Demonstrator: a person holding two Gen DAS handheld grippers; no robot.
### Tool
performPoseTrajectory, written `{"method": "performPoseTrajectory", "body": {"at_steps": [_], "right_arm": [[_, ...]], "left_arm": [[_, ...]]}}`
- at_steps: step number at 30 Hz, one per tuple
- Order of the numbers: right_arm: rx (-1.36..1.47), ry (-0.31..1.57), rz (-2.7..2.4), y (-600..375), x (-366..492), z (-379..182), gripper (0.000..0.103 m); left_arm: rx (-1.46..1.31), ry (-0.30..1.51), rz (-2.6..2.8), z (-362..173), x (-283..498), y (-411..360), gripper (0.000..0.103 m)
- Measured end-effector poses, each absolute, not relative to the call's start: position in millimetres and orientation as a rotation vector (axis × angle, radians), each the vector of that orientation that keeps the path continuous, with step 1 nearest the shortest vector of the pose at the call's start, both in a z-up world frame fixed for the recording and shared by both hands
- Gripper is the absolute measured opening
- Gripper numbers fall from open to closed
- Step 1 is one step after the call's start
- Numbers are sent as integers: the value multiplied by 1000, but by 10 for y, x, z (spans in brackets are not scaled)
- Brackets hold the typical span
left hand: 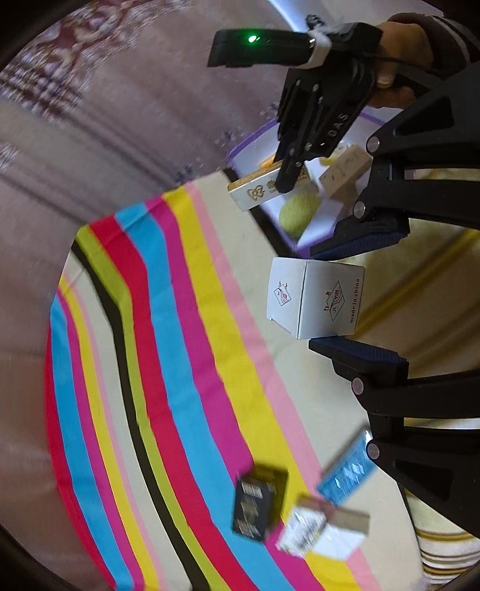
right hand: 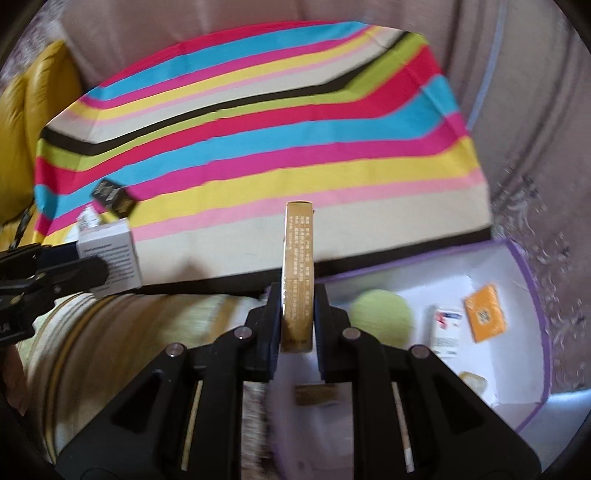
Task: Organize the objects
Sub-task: 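Carry the white cube box and the gold box over the purple-rimmed box, then open the right tool to drop the gold box while the left tool drops the cube box, then move both tools back over the remaining items on the blanket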
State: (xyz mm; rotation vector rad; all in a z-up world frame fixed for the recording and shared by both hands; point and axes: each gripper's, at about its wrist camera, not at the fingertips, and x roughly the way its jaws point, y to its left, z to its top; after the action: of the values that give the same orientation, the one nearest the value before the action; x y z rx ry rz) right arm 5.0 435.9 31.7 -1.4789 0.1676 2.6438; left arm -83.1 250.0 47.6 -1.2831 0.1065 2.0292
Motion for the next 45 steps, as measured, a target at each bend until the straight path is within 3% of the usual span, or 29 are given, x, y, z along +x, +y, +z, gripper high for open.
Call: {"method": "performPoseTrajectory", "body": {"at_steps": [23,27,31,36,42,45], "right_arm": [[-1364,262,2332,5698,519,177,19],[-1345,259,2280,5811,593,176,19],[-1340,269,2258,5868,637,201,21],[-1334,249,2252,5839,648,251,54],[-1282,219,2259,5757,641,396,77],[-1258,231,2296,5662,616,470,83]], "left_arm": [[-1317,242,1725,121,-229,3586,44],[-1325,220,1703,108,-222,3608,45],[-1324,199,1709,121,-250,3566,54],[-1296,180,1731,193,-284,3476,56],[-1235,215,1821,315,-307,3331,73],[-1221,227,1877,360,-337,3215,79]]}}
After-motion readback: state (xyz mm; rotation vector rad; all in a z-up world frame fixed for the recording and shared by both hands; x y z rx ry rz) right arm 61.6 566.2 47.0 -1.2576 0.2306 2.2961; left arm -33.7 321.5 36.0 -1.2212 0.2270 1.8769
